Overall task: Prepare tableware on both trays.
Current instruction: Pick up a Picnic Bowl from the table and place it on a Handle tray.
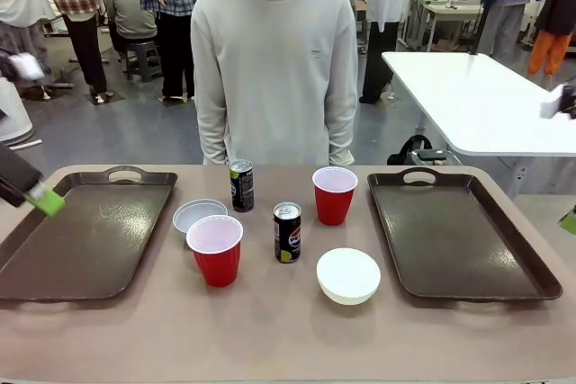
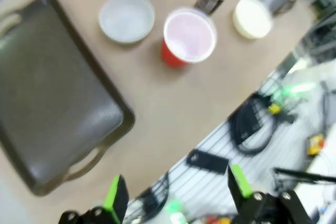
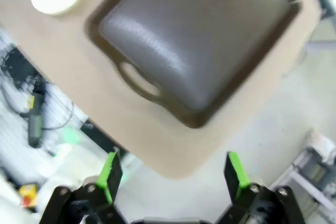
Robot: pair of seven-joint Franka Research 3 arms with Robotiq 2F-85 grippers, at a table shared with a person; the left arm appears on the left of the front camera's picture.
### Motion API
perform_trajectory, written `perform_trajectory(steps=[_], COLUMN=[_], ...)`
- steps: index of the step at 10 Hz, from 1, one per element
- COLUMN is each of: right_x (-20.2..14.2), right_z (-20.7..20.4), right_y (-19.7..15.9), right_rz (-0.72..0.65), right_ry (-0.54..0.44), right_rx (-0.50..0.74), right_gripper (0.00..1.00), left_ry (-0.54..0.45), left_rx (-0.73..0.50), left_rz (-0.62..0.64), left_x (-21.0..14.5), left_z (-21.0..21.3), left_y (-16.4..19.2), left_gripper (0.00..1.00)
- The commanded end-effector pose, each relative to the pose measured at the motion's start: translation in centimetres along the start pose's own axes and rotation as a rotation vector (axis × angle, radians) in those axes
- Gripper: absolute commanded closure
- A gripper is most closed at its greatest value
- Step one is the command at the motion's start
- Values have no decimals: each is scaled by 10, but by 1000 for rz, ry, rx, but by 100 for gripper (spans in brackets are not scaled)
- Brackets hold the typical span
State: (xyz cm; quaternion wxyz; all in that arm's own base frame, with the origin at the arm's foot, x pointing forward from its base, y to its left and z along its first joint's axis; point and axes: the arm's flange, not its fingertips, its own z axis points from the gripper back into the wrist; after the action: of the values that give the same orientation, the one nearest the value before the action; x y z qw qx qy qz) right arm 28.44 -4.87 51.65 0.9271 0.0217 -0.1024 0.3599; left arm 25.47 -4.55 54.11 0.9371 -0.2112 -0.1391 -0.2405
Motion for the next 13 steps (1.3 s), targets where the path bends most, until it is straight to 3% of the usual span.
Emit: perform_trajectory(steps=[1,4,7,11,12,13], right_x=[-23,-60,-83,-109,-111,-102], right_z=[24,16,2,-16,-19,-18], right_y=[-43,-98,-112,-112,-114,-107], right_rz=[-225,-392,-438,-495,-497,-433], right_ry=[-161,-257,-293,-285,-302,-303], right_rx=[316,581,757,793,802,733], right_gripper=[0,0,0,0,0,0], left_ry=[-211,-296,-359,-474,-465,-441], left_rx=[-257,-438,-452,-422,-409,-370], left_rz=[137,275,308,300,292,266], left_x=[-37,-88,-125,-145,-139,-135], left_z=[6,10,9,21,22,26], left_y=[61,132,157,152,145,138], left_gripper=[0,0,0,0,0,0])
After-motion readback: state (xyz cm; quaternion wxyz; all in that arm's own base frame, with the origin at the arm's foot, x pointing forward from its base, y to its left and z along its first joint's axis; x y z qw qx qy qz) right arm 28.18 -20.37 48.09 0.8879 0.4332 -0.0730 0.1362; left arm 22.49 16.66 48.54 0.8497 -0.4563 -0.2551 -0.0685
